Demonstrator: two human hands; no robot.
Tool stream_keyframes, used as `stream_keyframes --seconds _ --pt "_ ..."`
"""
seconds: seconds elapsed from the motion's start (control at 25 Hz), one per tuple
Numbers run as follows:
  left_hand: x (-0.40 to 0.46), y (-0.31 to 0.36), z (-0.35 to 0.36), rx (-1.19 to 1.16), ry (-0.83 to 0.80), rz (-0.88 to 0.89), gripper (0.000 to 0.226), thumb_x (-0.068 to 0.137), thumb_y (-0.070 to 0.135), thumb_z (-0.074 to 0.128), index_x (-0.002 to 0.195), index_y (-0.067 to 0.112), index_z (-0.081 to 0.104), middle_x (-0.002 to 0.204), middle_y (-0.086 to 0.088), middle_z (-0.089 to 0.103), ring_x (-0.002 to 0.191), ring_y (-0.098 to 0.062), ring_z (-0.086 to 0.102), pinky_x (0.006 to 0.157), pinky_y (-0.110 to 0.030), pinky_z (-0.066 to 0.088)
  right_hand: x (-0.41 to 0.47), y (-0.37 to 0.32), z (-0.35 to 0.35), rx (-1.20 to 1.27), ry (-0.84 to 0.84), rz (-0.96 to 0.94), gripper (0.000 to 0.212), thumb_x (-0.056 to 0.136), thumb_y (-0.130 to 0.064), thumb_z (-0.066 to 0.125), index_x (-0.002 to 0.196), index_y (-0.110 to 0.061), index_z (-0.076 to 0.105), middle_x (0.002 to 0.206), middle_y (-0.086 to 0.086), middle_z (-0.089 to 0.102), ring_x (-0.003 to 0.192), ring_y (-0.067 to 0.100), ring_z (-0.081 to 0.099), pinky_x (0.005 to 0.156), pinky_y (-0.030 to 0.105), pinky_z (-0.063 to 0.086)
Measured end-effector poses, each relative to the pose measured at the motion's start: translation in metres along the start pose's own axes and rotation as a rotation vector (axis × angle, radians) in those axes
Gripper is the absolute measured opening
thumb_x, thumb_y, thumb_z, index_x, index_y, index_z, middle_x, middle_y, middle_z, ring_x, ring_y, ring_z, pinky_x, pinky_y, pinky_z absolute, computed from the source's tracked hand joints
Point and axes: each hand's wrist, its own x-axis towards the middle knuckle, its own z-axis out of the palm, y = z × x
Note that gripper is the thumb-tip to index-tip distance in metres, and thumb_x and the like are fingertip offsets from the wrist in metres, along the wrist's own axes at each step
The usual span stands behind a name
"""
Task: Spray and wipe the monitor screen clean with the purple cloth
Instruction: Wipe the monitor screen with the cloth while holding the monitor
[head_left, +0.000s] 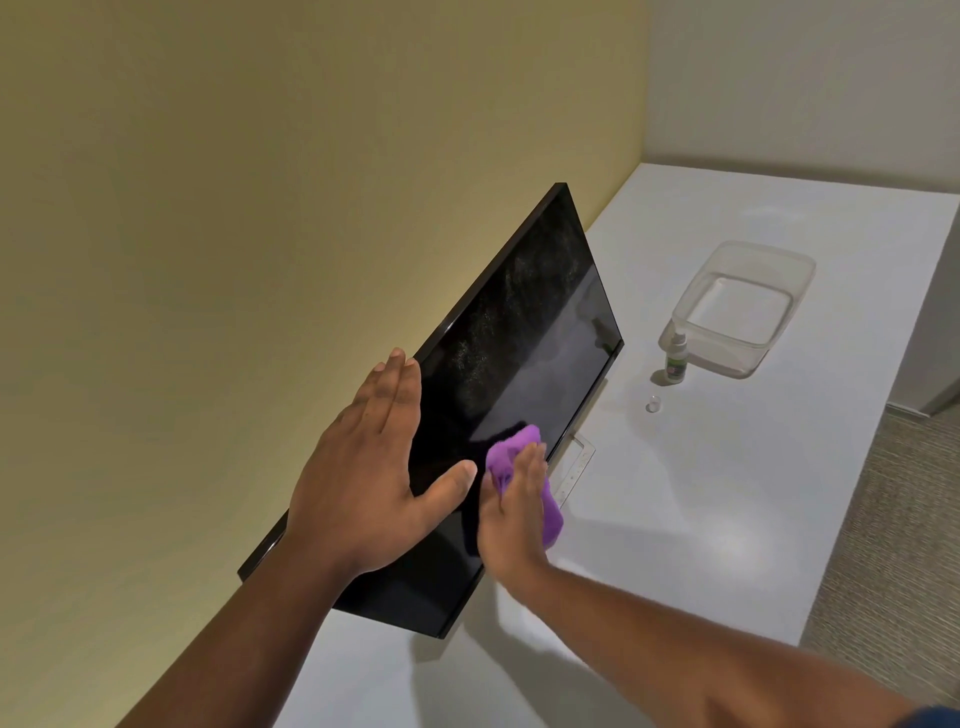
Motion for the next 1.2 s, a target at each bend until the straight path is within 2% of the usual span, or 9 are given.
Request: stream_keyframes --seconds 0.24,0.36,0.48,0.56,0.72,0.8,0.92,1.12,1.2 --pt "0.0 -0.002 -0.001 -0.029 -0.015 -0.011 0.105 0.083 0.089 0.016 0.163 0.025 -0.007 0.169 0.008 -0.013 0.156 -0.007 -0.008 0.123 -0.029 0.007 -0.019 -0.035 0.019 -0.13 -0.014 -0.517 0.084 0.103 -0.03 0.039 0.157 -0.032 -0.025 0.169 -0.005 -0.026 0.156 0.02 -0.021 0.127 0.04 -0.006" --pt "0.001 0.0 -0.002 -0.036 -0.011 -0.018 0.106 0.082 0.091 0.012 0.163 0.025 -0.007 0.168 0.01 -0.015 0.156 -0.007 -0.007 0.123 -0.028 0.007 -0.012 -0.015 0.001 -0.195 -0.076 -0.334 0.083 0.107 -0.016 0.044 0.153 -0.028 -0.025 0.163 -0.008 -0.032 0.155 0.018 -0.022 0.129 0.044 0.0" --pt "0.002 0.001 -0.001 -0.037 -0.007 -0.018 0.106 0.082 0.092 0.013 0.163 0.026 -0.006 0.169 0.01 -0.013 0.156 -0.007 -0.006 0.123 -0.029 0.008 0.021 -0.055 -0.003 -0.276 0.033 -0.039 0.073 0.102 -0.062 0.005 0.153 -0.017 -0.021 0.168 0.006 -0.021 0.157 0.023 -0.017 0.127 0.037 -0.011" --pt "0.001 0.0 0.0 -0.05 -0.011 -0.022 0.107 0.082 0.092 0.013 0.163 0.025 -0.005 0.169 0.009 -0.011 0.156 -0.007 -0.005 0.124 -0.031 0.01 0.013 -0.078 0.006 -0.174 0.035 -0.271 0.105 0.081 -0.083 -0.012 0.161 -0.014 -0.01 0.17 0.01 -0.014 0.157 0.024 -0.016 0.127 0.039 -0.013" --pt "0.0 -0.001 -0.001 -0.08 -0.006 -0.021 0.106 0.082 0.091 0.014 0.164 0.026 -0.003 0.169 0.011 -0.011 0.156 -0.005 -0.005 0.124 -0.03 0.01 -0.02 -0.022 0.004 -0.265 -0.069 -0.614 0.087 0.1 -0.027 0.049 0.162 -0.014 -0.01 0.172 0.005 -0.01 0.159 0.021 -0.009 0.128 0.052 0.009" --pt "0.0 -0.001 -0.001 -0.078 -0.001 -0.02 0.104 0.083 0.091 0.016 0.164 0.027 -0.004 0.169 0.012 -0.012 0.155 -0.003 -0.006 0.122 -0.028 0.009 -0.006 -0.008 -0.002 -0.241 -0.039 -0.418 0.088 0.103 -0.017 0.049 0.158 -0.021 -0.02 0.167 -0.005 -0.025 0.157 0.017 -0.016 0.129 0.048 0.005" --pt "0.001 -0.001 -0.001 -0.074 -0.004 -0.021 0.105 0.083 0.092 0.016 0.163 0.028 -0.005 0.169 0.013 -0.013 0.154 -0.002 -0.008 0.121 -0.027 0.007 0.034 -0.048 0.003 -0.321 0.086 -0.141 0.075 0.107 -0.043 0.031 0.156 -0.016 -0.019 0.16 -0.003 -0.031 0.155 0.019 -0.022 0.127 0.039 -0.01" --pt "0.0 0.0 -0.002 -0.101 -0.015 -0.033 0.105 0.083 0.09 0.018 0.164 0.027 -0.003 0.17 0.011 -0.01 0.155 -0.003 -0.005 0.123 -0.027 0.008 0.0 -0.062 0.012 -0.275 -0.007 -0.607 0.082 0.105 -0.035 0.037 0.157 -0.026 -0.027 0.165 -0.005 -0.035 0.153 0.018 -0.028 0.127 0.042 -0.012" --pt "0.0 0.0 -0.003 -0.118 -0.026 -0.035 0.105 0.082 0.09 0.019 0.163 0.028 -0.004 0.169 0.013 -0.013 0.154 -0.001 -0.008 0.123 -0.027 0.008 -0.01 -0.037 -0.001 -0.307 -0.105 -0.551 0.083 0.104 -0.022 0.041 0.157 -0.019 -0.023 0.165 0.0 -0.033 0.154 0.021 -0.026 0.128 0.05 -0.003"
